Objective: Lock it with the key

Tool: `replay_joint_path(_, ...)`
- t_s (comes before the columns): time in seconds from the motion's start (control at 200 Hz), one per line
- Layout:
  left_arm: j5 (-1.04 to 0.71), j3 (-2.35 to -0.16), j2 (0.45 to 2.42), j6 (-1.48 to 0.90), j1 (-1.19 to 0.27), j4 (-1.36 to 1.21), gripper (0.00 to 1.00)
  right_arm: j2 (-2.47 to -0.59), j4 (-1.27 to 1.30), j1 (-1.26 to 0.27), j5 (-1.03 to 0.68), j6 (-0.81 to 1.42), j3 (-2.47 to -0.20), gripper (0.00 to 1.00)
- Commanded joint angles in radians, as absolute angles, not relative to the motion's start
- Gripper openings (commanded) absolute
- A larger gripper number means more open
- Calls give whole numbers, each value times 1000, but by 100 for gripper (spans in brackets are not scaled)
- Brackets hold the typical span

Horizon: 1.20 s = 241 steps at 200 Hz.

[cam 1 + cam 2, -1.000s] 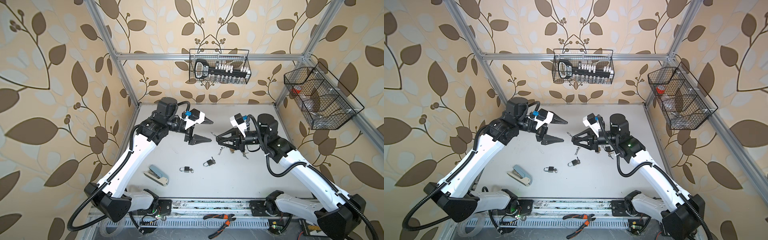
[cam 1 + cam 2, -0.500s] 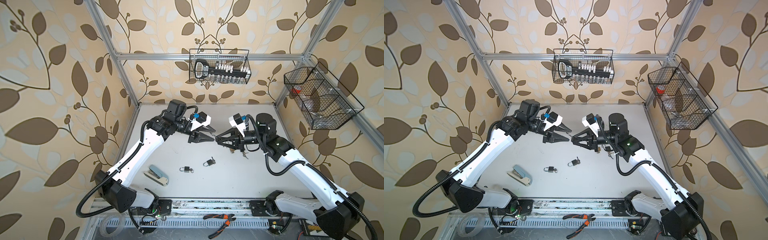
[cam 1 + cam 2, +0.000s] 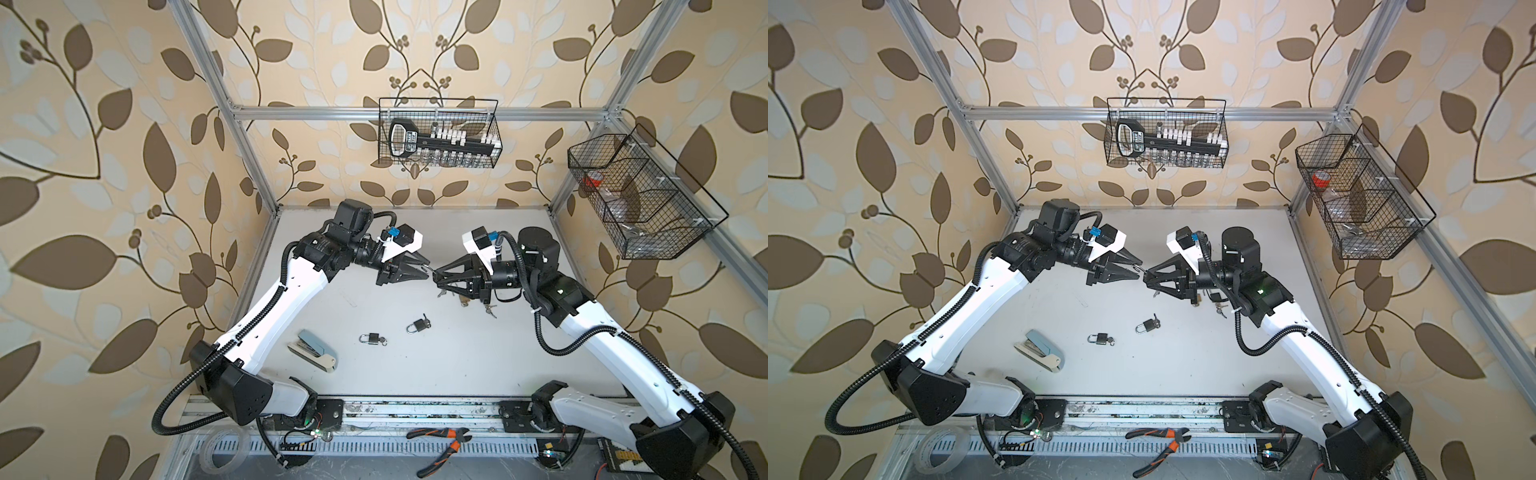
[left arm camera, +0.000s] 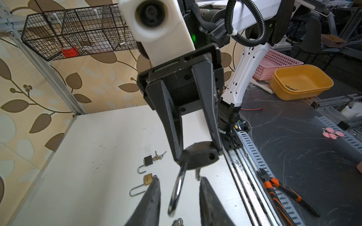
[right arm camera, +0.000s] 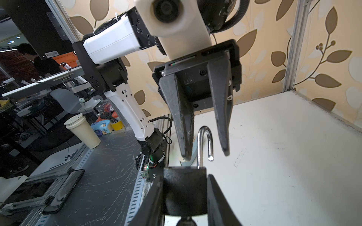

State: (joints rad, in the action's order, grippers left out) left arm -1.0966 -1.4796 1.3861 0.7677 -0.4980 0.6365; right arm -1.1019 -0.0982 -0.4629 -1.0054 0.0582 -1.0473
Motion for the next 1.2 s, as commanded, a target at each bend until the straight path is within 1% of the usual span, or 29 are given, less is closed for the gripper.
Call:
replay_joint_path(0.0,-1111,-1488,1363,815,-502,646,29,-1085,-74,-468,-1006,40,-1039,0)
replay_joint_path(0.525,-1118,-1476,1347,808,-501,632,28,-1114,-114,-468,-974,31,-1040,0)
replay_joint_path(0.925,-1102,-1468,1343,804,-502,621,17,-1114,-126,-467,-956,17,-1031,0)
replay_joint_path(1.0,-1105,-1466,1342,802,-502,620,14,-1115,-130,-467,-952,15,-1032,0)
replay_joint_path(1.15,-1115,-1465,1342,799,-501,618,12,-1115,-141,-467,-928,7,-1036,0)
replay_joint_path(1.2,-1121,-1464,1342,791,-502,611,7,-1114,-142,-467,-918,6,-1036,0)
